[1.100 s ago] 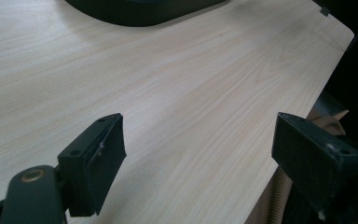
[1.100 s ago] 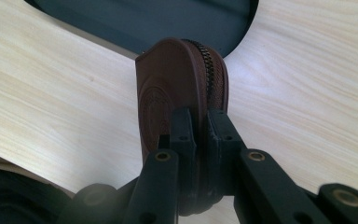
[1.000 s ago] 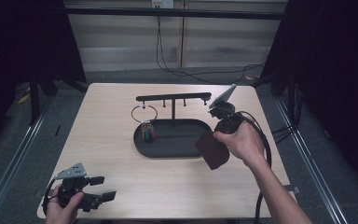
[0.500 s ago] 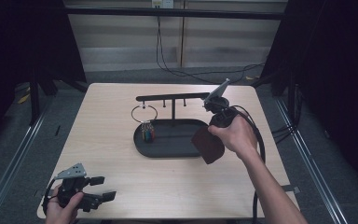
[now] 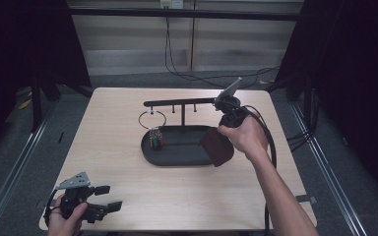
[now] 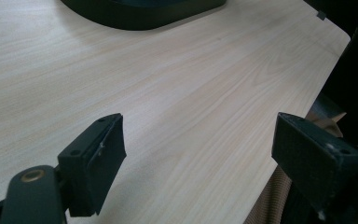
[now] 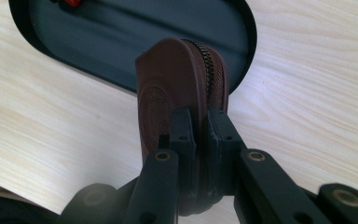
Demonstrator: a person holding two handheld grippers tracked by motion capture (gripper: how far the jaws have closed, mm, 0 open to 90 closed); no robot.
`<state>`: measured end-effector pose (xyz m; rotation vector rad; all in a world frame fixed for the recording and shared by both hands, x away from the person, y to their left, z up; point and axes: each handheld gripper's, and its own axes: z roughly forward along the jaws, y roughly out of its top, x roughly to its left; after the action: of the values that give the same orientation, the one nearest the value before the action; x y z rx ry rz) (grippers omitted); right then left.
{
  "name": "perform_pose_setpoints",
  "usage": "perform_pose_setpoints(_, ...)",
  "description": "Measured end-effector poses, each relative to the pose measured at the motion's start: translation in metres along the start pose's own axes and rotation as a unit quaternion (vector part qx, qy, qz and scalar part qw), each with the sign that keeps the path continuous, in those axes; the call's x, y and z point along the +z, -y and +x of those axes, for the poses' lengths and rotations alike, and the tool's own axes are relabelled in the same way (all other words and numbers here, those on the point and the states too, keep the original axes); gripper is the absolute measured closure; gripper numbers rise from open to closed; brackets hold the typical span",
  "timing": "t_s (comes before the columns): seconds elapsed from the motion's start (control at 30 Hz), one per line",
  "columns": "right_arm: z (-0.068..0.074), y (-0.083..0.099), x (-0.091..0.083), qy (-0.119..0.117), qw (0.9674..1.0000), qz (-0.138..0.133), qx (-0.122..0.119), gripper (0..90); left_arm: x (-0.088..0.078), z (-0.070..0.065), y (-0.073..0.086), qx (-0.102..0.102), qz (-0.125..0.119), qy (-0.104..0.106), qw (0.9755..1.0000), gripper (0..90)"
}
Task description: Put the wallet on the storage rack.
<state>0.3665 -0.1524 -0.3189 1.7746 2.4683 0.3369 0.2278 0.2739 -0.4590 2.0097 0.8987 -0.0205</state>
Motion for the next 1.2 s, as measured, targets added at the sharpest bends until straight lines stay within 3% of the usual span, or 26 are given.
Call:
perform_pose_setpoints(0.4, -0.005, -0.017, 0.006, -0.003, 0.9999, -0.004, 0.009, 82.0, 0.0, 0.0, 0.0, -0.003, 0.0, 0.003, 1.0, 17.2)
perform_pose_setpoints(0.77, -0.016, -0.026, 0.014, -0.029, 0.9983, -0.028, 0.044, 82.5, 0.0, 0.0, 0.0, -0.002, 0.003, 0.006, 1.0, 17.2)
perform_pose_setpoints(1.0, -0.026, -0.025, 0.02, -0.072, 0.9939, -0.049, 0.069, 82.9, 0.002, 0.0, 0.0, -0.001, 0.008, 0.008, 0.9999, 17.2)
perform_pose_setpoints(1.2, -0.033, -0.025, 0.024, -0.092, 0.9897, -0.063, 0.091, 82.9, 0.002, 0.0, 0.0, 0.0, 0.008, 0.009, 0.9999, 17.2)
